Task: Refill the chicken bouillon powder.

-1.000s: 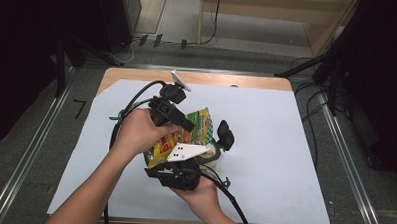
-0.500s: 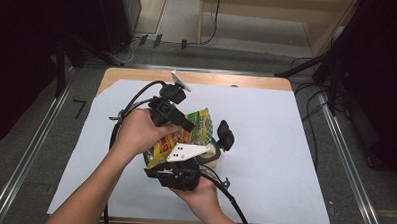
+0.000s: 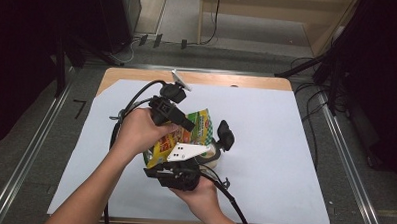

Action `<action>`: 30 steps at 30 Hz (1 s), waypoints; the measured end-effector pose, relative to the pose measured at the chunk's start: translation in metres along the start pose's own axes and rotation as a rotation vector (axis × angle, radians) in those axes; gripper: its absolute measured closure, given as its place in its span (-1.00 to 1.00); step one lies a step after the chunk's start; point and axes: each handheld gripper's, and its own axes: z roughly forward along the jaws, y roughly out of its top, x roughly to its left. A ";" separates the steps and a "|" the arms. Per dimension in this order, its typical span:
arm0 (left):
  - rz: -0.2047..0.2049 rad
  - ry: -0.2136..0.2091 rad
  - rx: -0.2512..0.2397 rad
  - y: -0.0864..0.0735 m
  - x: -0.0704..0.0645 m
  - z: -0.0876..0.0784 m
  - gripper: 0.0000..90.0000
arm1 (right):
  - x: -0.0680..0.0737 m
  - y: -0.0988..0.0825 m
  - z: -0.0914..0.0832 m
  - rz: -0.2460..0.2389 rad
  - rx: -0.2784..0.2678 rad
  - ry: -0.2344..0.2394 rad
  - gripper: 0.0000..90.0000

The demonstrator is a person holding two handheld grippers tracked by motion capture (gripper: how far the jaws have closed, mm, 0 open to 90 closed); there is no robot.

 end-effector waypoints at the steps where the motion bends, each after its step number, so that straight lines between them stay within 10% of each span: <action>1: 0.003 0.000 -0.001 0.000 0.000 0.000 0.91 | 0.000 0.000 0.000 0.000 -0.001 -0.001 0.71; 30: 0.015 0.006 -0.011 0.001 -0.005 -0.002 0.90 | 0.000 0.000 0.000 -0.017 -0.007 -0.019 0.73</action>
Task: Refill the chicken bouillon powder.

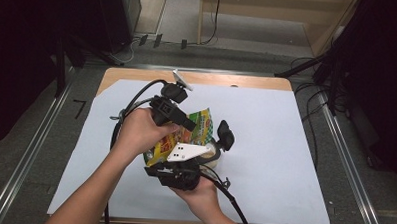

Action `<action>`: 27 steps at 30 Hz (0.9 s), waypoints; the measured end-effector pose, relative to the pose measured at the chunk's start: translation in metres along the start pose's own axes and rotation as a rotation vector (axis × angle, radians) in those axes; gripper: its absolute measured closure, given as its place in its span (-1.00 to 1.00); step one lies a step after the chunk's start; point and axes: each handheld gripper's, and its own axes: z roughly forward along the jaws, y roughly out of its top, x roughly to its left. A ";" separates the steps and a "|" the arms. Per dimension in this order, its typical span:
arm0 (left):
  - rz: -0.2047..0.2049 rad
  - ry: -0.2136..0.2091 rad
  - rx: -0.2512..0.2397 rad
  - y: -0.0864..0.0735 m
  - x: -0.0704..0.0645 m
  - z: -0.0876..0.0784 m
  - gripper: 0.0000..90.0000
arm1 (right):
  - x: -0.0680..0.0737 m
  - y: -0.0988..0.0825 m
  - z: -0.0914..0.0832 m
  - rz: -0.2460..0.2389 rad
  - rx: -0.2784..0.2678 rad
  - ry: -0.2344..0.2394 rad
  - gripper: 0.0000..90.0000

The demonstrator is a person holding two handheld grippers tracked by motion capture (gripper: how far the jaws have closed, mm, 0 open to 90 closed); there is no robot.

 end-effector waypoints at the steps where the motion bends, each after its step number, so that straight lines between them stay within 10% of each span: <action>1: 0.000 0.000 0.000 0.000 0.000 0.000 0.90 | 0.000 0.000 0.000 0.000 0.000 0.000 0.73; 27: 0.009 0.001 -0.008 0.000 -0.004 0.000 0.90 | -0.002 -0.001 0.000 -0.003 0.003 -0.012 0.73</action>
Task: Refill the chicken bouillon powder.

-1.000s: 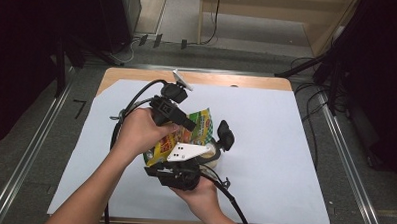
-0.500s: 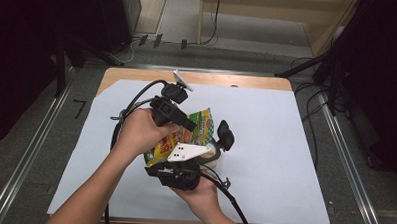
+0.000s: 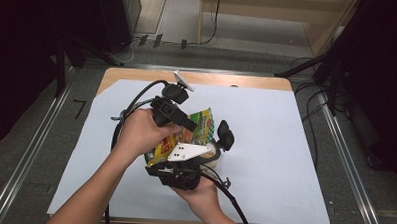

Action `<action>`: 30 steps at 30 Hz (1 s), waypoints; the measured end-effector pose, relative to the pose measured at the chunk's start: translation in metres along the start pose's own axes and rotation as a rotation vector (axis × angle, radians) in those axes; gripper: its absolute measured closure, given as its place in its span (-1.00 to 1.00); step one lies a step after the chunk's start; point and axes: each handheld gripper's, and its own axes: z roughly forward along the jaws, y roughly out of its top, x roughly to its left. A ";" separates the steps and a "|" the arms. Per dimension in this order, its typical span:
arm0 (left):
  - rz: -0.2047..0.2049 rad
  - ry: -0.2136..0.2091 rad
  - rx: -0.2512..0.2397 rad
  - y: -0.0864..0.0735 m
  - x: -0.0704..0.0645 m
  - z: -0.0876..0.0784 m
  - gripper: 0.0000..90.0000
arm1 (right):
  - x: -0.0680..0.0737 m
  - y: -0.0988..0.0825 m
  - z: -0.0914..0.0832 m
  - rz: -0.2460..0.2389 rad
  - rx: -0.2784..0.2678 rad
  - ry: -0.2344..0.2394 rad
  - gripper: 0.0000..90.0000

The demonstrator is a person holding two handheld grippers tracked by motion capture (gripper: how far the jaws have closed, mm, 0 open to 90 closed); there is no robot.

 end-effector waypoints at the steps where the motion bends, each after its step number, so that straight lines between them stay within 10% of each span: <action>1: -0.002 0.000 -0.003 0.000 -0.001 0.000 0.90 | 0.000 0.000 0.000 -0.001 -0.002 -0.004 0.73; 30: 0.005 0.001 -0.008 0.003 -0.001 0.000 0.88 | 0.000 0.002 -0.003 0.011 -0.008 0.005 0.72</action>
